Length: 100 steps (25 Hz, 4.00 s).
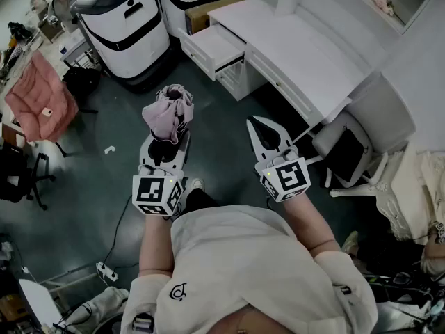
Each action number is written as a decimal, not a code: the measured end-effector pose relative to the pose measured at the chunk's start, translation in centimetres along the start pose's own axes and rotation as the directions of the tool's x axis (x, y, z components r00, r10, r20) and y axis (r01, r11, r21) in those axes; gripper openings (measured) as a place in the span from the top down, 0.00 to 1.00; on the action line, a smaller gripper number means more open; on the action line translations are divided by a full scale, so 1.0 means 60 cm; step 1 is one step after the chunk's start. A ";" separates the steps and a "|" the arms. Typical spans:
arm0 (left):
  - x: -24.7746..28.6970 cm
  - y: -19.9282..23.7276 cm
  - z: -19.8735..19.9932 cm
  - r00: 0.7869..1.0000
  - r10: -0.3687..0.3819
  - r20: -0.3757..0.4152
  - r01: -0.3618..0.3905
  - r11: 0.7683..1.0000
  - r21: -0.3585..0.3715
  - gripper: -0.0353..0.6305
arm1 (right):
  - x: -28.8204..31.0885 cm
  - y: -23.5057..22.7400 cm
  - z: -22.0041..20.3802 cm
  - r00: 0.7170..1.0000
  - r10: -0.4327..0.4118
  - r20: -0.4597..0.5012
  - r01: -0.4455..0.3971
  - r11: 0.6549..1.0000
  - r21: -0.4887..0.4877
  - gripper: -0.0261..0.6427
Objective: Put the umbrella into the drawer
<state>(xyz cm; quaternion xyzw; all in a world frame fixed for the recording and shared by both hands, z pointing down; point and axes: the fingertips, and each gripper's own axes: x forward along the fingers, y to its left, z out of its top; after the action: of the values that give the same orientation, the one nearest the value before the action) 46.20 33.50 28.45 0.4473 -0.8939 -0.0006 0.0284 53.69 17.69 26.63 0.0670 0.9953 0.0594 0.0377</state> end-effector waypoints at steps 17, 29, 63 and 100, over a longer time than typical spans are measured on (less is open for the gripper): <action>0.033 0.030 -0.018 0.999 -0.035 -0.006 0.035 0.999 0.007 0.60 | 0.040 -0.005 -0.056 0.999 -0.021 -0.046 0.024 0.997 0.073 0.95; 0.158 0.274 -0.010 0.996 -0.088 0.004 0.088 0.996 0.006 0.60 | 0.291 -0.003 -0.080 0.992 -0.108 -0.071 0.114 0.990 0.081 0.95; 0.818 0.589 -0.031 0.992 -0.065 -0.110 0.062 0.998 -0.028 0.60 | 0.924 -0.410 -0.237 0.991 -0.003 -0.135 0.020 0.992 0.125 0.95; 1.289 0.402 -0.476 0.036 -0.751 -0.660 0.980 0.156 -0.124 0.60 | 0.887 -0.671 -0.526 0.476 -0.751 -0.457 0.864 0.495 0.086 0.95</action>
<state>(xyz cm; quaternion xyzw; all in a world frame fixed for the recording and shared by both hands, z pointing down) -17.89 -13.19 61.48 0.8727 -0.3345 0.2862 0.2111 -6.69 -18.15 49.32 -0.4241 0.8892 -0.1095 -0.1323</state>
